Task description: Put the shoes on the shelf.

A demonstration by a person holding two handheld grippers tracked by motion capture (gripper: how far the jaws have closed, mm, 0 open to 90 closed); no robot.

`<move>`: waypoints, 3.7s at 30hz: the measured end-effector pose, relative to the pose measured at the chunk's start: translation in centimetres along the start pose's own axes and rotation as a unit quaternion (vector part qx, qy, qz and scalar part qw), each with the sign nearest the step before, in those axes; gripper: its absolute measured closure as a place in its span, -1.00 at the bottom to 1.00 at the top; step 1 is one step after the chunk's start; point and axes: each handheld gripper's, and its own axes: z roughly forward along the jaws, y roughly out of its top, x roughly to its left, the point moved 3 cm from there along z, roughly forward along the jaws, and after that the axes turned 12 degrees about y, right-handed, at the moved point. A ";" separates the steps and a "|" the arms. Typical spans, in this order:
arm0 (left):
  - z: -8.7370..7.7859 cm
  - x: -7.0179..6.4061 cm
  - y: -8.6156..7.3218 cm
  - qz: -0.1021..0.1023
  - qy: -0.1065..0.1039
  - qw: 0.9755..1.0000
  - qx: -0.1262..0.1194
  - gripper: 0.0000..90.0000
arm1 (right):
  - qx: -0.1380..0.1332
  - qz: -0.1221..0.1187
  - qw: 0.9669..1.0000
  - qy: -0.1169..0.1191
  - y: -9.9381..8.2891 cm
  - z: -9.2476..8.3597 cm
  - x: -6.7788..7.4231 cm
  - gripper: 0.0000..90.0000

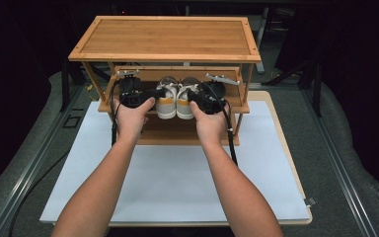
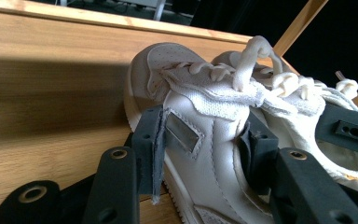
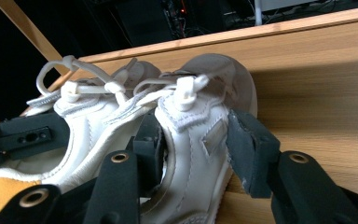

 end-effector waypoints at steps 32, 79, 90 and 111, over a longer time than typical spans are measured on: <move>-2.6 0.1 0.8 0.008 -0.006 1.000 -0.018 0.15 | 0.004 -0.037 0.999 0.005 0.8 -1.9 1.2 0.28; -2.9 2.1 -2.4 0.029 -0.039 0.999 -0.016 0.99 | 0.003 -0.063 0.998 0.015 -1.4 -3.0 -0.9 1.00; -2.0 1.9 -2.5 0.027 -0.034 0.999 -0.014 0.99 | 0.000 -0.030 0.999 0.039 -2.1 -1.9 -2.1 1.00; -1.5 1.6 -2.0 0.037 -0.026 0.999 -0.014 1.00 | 0.016 -0.040 0.999 0.028 -1.6 -1.3 -1.9 1.00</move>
